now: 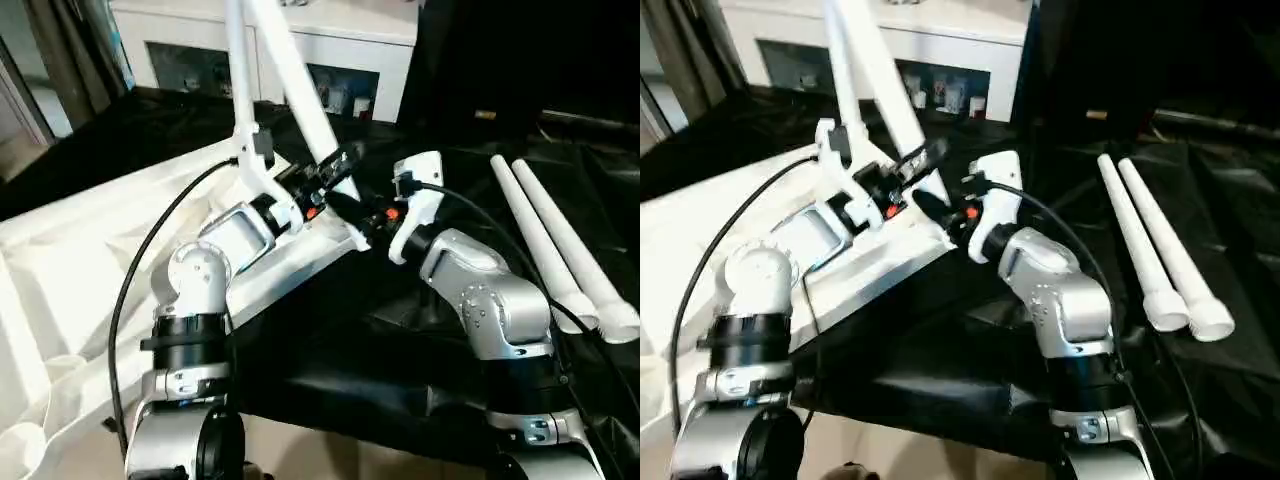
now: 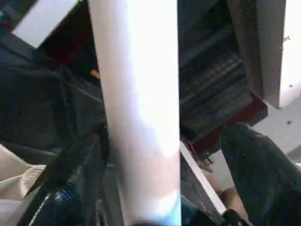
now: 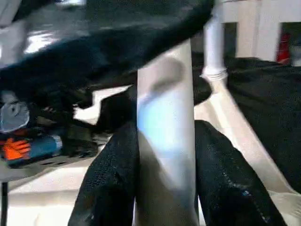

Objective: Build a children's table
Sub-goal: Insert table leg to table base

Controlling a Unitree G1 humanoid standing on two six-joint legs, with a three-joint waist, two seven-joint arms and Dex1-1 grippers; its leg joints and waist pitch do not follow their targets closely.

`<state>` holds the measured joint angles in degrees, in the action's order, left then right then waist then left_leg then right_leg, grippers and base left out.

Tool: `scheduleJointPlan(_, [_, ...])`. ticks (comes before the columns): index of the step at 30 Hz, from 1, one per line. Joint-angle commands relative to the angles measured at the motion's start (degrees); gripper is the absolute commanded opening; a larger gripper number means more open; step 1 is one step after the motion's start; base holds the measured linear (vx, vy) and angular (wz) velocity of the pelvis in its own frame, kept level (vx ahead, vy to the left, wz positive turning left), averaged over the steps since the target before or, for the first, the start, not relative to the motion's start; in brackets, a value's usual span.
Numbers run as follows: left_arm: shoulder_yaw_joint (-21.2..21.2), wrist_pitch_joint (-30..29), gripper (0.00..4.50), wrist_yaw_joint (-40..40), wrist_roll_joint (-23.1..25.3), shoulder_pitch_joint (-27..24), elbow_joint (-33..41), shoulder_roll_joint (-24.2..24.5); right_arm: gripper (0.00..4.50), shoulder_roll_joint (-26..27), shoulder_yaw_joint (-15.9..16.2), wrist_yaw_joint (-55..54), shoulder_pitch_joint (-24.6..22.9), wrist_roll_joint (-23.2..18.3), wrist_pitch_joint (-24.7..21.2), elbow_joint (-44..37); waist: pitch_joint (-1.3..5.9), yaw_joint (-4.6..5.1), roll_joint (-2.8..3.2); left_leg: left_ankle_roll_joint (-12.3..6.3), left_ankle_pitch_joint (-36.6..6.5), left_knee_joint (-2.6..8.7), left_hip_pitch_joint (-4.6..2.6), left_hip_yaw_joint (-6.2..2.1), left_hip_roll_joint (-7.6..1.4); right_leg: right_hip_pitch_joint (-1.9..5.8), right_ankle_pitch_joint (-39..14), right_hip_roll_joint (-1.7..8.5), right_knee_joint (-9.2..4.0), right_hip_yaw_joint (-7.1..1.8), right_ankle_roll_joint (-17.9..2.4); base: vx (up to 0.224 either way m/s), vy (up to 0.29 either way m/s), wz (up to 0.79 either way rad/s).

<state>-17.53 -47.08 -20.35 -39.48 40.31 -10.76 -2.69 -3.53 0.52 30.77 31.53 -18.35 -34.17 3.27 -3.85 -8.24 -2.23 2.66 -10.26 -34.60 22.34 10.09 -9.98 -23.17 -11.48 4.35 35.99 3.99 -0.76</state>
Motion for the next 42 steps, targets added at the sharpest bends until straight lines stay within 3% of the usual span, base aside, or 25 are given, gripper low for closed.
scheduleJointPlan(1, [1.1, 0.2, 3.51, 1.1, 0.7, -0.8, 2.1, 0.2, 1.31, -0.3, 0.5, 0.7, 1.3, 0.1, 0.5, 0.5, 4.57, -0.08, -0.44, -0.86, -3.3, 4.16, -1.27, -1.11, -3.23, 3.19, -1.8, 4.54, -3.38, -2.89, -9.4, 0.0, 0.0, 0.0])
scheduleJointPlan(2, [0.8, 0.4, 3.34, 1.4, 0.5, -1.0, 2.4, 0.1, 1.31, -0.3, 0.8, 0.9, 1.5, 0.1, 0.5, 0.8, 4.47, 0.0, -1.11, -0.65, -3.6, 4.2, -1.35, -1.0, -3.27, 3.15, -1.6, 4.48, -3.53, -2.91, -9.4, 0.0, 0.0, 0.0])
scheduleJointPlan(3, [0.6, 0.6, 3.34, 1.7, 0.2, -1.2, 2.7, 0.1, 1.31, -0.4, 0.9, 0.9, 1.6, 0.0, 0.5, 1.0, 4.47, -0.11, -0.89, -0.4, -3.6, 4.23, -1.38, -1.1, -3.26, 3.2, -1.5, 4.58, -3.37, -2.91, -9.5, 0.0, 0.0, 0.0])
scheduleJointPlan(5, [0.1, 0.9, 3.2, 2.3, -0.5, -1.8, 3.6, 0.0, 1.31, -0.5, 1.1, 1.2, 2.4, -0.1, 0.6, 2.0, 4.35, 0.01, -1.78, 0.52, -4.8, 4.36, -1.45, -1.04, -3.25, 3.22, -2.2, 4.54, -3.59, -2.96, -9.1, 0.0, 0.0, 0.0])
scheduleJointPlan(11, [-0.8, 1.0, 2.7, 3.0, -1.3, -2.1, 4.5, -0.3, 1.31, -0.5, 1.4, 1.7, 2.8, -0.3, 0.7, 2.6, 4.28, -0.26, -2.11, 1.65, -5.2, 4.38, -1.52, -1.09, -3.12, 3.35, -1.2, 4.58, -3.44, -3.04, -8.5, 0.0, 0.0, 0.0])
scheduleJointPlan(20, [-2.4, 2.0, 1.91, 3.8, -2.7, -0.6, 3.4, -0.1, 1.31, -0.4, 2.0, 1.2, 2.0, 0.3, 2.9, 2.8, 4.41, -0.16, -1.03, 3.14, -6.9, 4.45, -1.66, -1.31, -3.09, 3.42, 0.3, 4.36, -3.44, -3.0, -8.8, 0.0, 0.0, 0.0])
scheduleJointPlan(22, [-2.3, 2.2, 1.73, 3.9, -2.6, -0.4, 3.2, -0.1, 1.87, -0.5, 2.2, 1.6, 1.8, 0.4, 3.5, 2.6, 4.46, -0.23, -1.07, 3.23, -6.8, 4.4, -1.64, -1.29, -3.06, 3.5, 0.8, 4.4, -3.32, -3.0, -9.0, 0.0, 0.0, 0.0])
scheduleJointPlan(23, [-2.3, 2.5, 1.73, 3.8, -2.4, -0.1, 2.8, 0.0, 2.01, -0.5, 2.0, 1.9, 1.5, 0.0, 3.5, 2.4, 4.45, -0.32, -0.25, 3.38, -6.7, 4.4, -1.65, -1.42, -3.06, 3.44, 1.4, 4.38, -3.15, -2.98, -9.3, 0.0, 0.0, 0.0])
scheduleJointPlan(24, [-2.4, 2.8, 1.62, 3.7, -2.4, 0.4, 2.2, 0.4, 2.01, -0.6, 2.0, 2.8, 0.9, -0.6, 3.3, 1.7, 4.42, -0.14, -0.78, 3.33, -7.2, 4.42, -1.65, -1.36, -3.04, 3.52, 1.5, 4.26, -3.32, -2.97, -9.2, 0.0, 0.0, 0.0])
scheduleJointPlan(25, [-2.4, 2.8, 1.6, 3.7, -2.4, 0.5, 2.1, 0.4, 2.09, -0.7, 2.0, 3.0, 0.7, -0.7, 3.3, 1.5, 4.43, -0.2, -0.84, 3.07, -7.2, 4.4, -1.61, -1.31, -2.98, 3.62, 1.5, 4.32, -3.33, -3.01, -9.3, 0.0, 0.0, 0.0])
scheduleJointPlan(26, [-2.2, 3.1, 1.6, 3.3, -1.9, 0.9, 1.5, 1.1, 2.23, -1.2, 2.4, 3.7, 0.3, -0.7, 3.2, 0.8, 4.46, -0.43, 0.62, 3.32, -7.5, 4.41, -1.66, -1.54, -2.95, 3.52, 1.2, 4.41, -3.23, -2.99, -9.4, 0.0, 0.0, 0.0])
scheduleJointPlan(29, [-1.8, 3.5, 1.57, 2.5, -1.1, 1.6, 0.4, 2.5, 2.44, -2.2, 2.8, 4.6, -0.4, -0.9, 3.2, -0.3, 4.53, -0.23, -0.01, 3.2, -7.9, 4.4, -1.56, -1.53, -2.88, 3.88, 2.4, 4.2, -3.36, -2.98, -9.1, 0.0, 0.0, 0.0])
scheduleJointPlan(30, [-1.6, 3.7, 1.57, 1.7, -0.4, 2.1, -0.4, 4.0, 2.44, -3.7, 3.5, 5.8, -1.2, -0.6, 3.4, -1.3, 4.6, -0.31, 0.25, 3.21, -7.7, 4.37, -1.6, -1.62, -2.91, 3.91, 2.6, 4.3, -3.21, -2.95, -9.3, 0.0, 0.0, 0.0])
scheduleJointPlan(33, [0.7, 4.0, 1.57, -1.0, 2.1, 2.3, -1.4, 7.2, 2.74, -5.8, 3.6, 8.8, -2.5, -1.8, 3.6, -3.4, 4.54, -0.38, 0.7, 2.86, -7.5, 4.34, -1.65, -1.63, -2.9, 3.86, 2.6, 4.18, -3.29, -2.95, -8.9, 0.0, 0.0, 0.0])
scheduleJointPlan(35, [6.5, 5.1, 1.57, -6.9, 6.8, 1.6, -1.7, 12.8, 2.76, -7.2, 1.4, 11.8, -3.3, -4.3, 4.5, -5.1, 4.54, -0.38, 0.45, 2.06, -7.8, 4.37, -1.71, -1.63, -2.83, 3.82, 1.9, 4.17, -3.5, -2.91, -8.9, 0.0, 0.0, 0.0])
scheduleJointPlan(36, [9.0, 4.5, 1.57, -9.9, 8.0, 1.2, -1.8, 15.6, 2.76, -8.6, 0.7, 12.3, -3.0, -3.8, 5.5, -4.9, 4.63, -0.38, 0.77, 1.94, -7.6, 4.35, -1.75, -1.67, -3.01, 3.72, 1.5, 4.23, -3.19, -2.97, -8.8, 0.0, 0.0, 0.0])
scheduleJointPlan(37, [10.4, 4.0, 1.57, -11.7, 8.6, 1.1, -1.9, 17.2, 2.76, -9.6, 0.4, 12.5, -2.7, -3.2, 6.2, -4.7, 4.56, -0.28, 1.54, 2.62, -8.3, 4.37, -1.93, -1.67, -3.08, 3.4, 0.9, 4.16, -3.33, -2.88, -9.2, 0.0, 0.0, 0.0])
scheduleJointPlan(38, [11.1, 3.7, 1.57, -12.6, 8.7, 1.1, -2.2, 18.1, 2.76, -10.1, 0.3, 12.6, -2.5, -2.7, 6.8, -4.5, 4.55, -0.23, 1.27, 2.88, -8.4, 4.39, -1.97, -1.63, -3.06, 3.45, 1.0, 4.08, -3.26, -2.86, -9.5, 0.0, 0.0, 0.0])
scheduleJointPlan(39, [12.3, 1.7, 1.56, -14.9, 8.0, 0.9, -1.7, 20.0, 2.76, -11.3, 0.0, 12.8, -1.7, -1.1, 9.9, -3.3, 4.5, -0.22, 1.22, 3.16, -8.2, 4.33, -1.91, -1.48, -2.95, 3.51, 1.3, 4.06, -3.07, -2.9, -10.4, 0.0, 0.0, 0.0])
scheduleJointPlan(40, [13.3, -0.4, 1.56, -17.2, 6.8, 0.8, -1.1, 21.6, 2.76, -12.5, 0.1, 12.9, -0.9, 0.6, 12.6, -2.0, 4.54, -0.18, 1.8, 3.6, -8.4, 4.19, -1.83, -1.44, -2.85, 3.38, 1.2, 4.18, -2.97, -2.88, -11.1, 0.0, 0.0, 0.0])
scheduleJointPlan(41, [13.5, -1.0, 1.56, -17.8, 6.5, 0.7, -0.9, 22.1, 2.95, -12.9, 0.2, 12.9, -0.7, 1.1, 13.4, -1.7, 4.56, -0.2, 1.65, 3.74, -8.4, 4.16, -1.82, -1.35, -2.76, 3.42, 0.7, 4.24, -2.95, -2.85, -11.4, 0.0, 0.0, 0.0])
scheduleJointPlan(42, [15.3, -4.8, 1.56, -21.9, 4.3, 0.3, 0.7, 24.7, 3.06, -16.2, 2.2, 13.5, 0.7, 6.0, 20.1, 0.5, 4.48, -0.23, 1.65, 3.69, -8.4, 4.13, -1.8, -1.26, -2.71, 3.48, -0.1, 4.22, -2.96, -2.92, -11.7, 0.0, 0.0, 0.0])
